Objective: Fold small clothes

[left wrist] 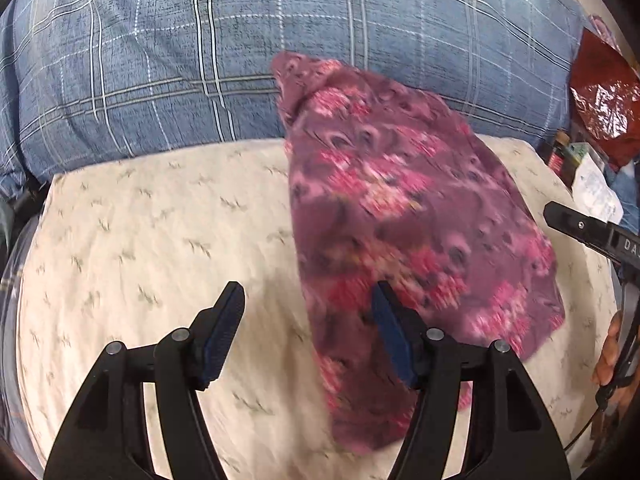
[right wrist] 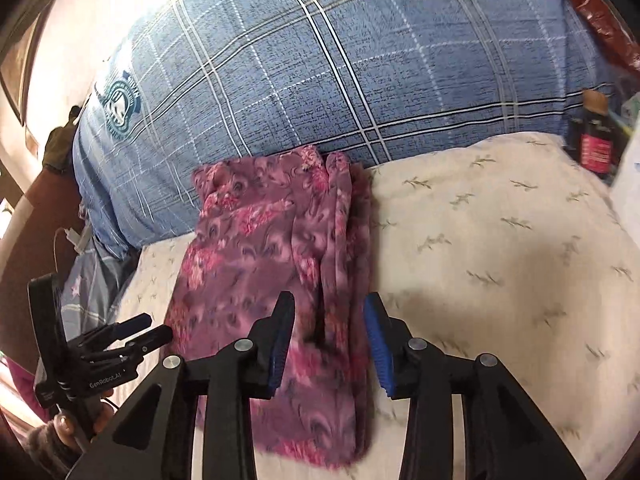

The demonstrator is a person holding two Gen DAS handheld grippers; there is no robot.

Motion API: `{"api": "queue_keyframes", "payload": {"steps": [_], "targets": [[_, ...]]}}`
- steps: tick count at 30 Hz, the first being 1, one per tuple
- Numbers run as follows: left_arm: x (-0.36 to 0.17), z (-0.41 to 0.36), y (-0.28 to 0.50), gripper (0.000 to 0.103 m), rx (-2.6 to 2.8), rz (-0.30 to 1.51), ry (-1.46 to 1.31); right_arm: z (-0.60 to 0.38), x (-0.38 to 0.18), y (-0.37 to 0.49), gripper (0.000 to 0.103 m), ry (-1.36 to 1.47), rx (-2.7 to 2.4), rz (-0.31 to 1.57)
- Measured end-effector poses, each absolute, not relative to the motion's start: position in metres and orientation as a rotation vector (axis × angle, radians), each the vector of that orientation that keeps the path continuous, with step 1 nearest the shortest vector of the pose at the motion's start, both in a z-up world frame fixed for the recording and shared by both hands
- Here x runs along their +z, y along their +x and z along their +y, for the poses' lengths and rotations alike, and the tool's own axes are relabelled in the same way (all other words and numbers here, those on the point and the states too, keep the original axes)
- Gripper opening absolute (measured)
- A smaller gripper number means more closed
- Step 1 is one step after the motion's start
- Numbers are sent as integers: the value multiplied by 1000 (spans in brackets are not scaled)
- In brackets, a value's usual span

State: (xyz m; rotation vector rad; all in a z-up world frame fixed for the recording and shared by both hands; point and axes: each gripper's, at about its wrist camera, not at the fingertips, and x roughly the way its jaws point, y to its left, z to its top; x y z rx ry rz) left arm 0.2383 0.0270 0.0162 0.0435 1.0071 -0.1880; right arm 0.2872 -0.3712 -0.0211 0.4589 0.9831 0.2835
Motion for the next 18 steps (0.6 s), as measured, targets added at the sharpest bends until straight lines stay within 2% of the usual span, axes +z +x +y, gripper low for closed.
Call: {"api": "queue_keyframes", "payload": {"steps": [2, 5, 9, 10, 12, 15, 17, 18], "targets": [[20, 36, 256, 70, -186, 1013, 9, -372, -26, 307, 41, 503, 294, 992], [19, 50, 289, 70, -181, 1057, -72, -374, -35, 338, 50, 591, 296, 1007], [11, 53, 330, 70, -183, 1112, -156, -353, -45, 375, 50, 558, 292, 1036], [8, 50, 339, 70, -188, 1126, -165, -346, -46, 382, 49, 528, 291, 1042], [2, 47, 350, 71, -198, 1142, -184, -336, -45, 389, 20, 492, 327, 1004], [-16, 53, 368, 81, -182, 1200, -261, -338, -64, 398, 21, 430, 219, 1080], [-18, 67, 370, 80, -212, 1237, -365, -355, -70, 393, 22, 523, 223, 1087], [-16, 73, 367, 80, -229, 1232, -392, -364, -66, 385, 29, 561, 231, 1054]]}}
